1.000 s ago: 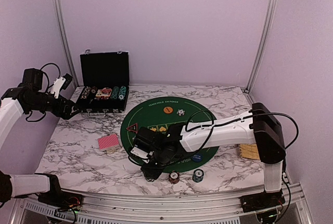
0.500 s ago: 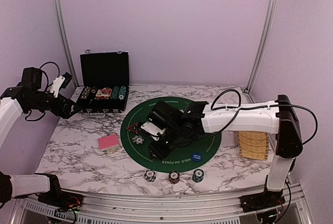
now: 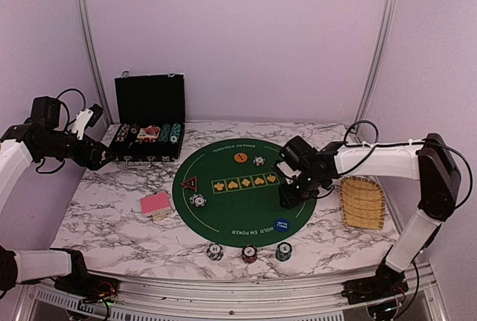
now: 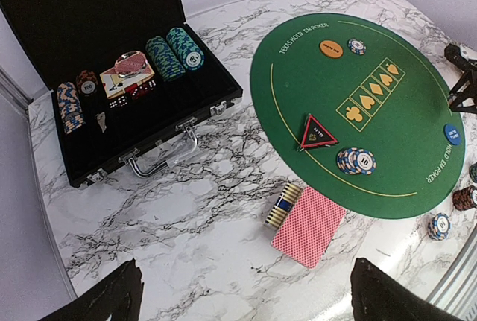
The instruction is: Distribute texas hold em gaming equipment
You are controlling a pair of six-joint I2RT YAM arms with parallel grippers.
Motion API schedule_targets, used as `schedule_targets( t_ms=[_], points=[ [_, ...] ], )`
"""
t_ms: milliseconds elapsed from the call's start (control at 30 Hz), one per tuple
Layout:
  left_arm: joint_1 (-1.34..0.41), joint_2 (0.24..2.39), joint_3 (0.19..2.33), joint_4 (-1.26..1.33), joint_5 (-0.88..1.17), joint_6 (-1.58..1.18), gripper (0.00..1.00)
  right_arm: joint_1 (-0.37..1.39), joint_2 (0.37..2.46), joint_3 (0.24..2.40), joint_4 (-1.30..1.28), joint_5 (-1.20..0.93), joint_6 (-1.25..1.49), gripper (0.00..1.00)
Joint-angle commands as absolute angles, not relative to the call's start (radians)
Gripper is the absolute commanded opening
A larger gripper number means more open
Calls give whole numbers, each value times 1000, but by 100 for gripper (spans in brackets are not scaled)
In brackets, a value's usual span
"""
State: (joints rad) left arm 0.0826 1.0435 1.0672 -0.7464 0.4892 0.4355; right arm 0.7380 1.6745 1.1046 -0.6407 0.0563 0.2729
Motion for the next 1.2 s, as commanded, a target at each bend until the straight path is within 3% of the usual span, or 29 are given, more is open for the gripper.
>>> schedule_targets(
  t_ms=[0, 767, 833, 1033, 1167],
  points=[
    [86, 1031, 1098, -774, 504, 449, 99, 697, 1654, 1042, -558, 90, 298, 13],
    [87, 1039, 1104, -775, 508, 448, 99, 651, 1672, 954, -497, 55, 302, 17],
    [87, 1039, 1104, -774, 509, 449, 99, 652, 1677, 953, -496, 55, 301, 21],
    [86, 1037, 1104, -774, 505, 451, 99, 652, 1688, 965, -500, 61, 299, 51],
    [87, 1035, 1101, -775, 506, 452, 99, 652, 1670, 985, -522, 82, 298, 61]
  ],
)
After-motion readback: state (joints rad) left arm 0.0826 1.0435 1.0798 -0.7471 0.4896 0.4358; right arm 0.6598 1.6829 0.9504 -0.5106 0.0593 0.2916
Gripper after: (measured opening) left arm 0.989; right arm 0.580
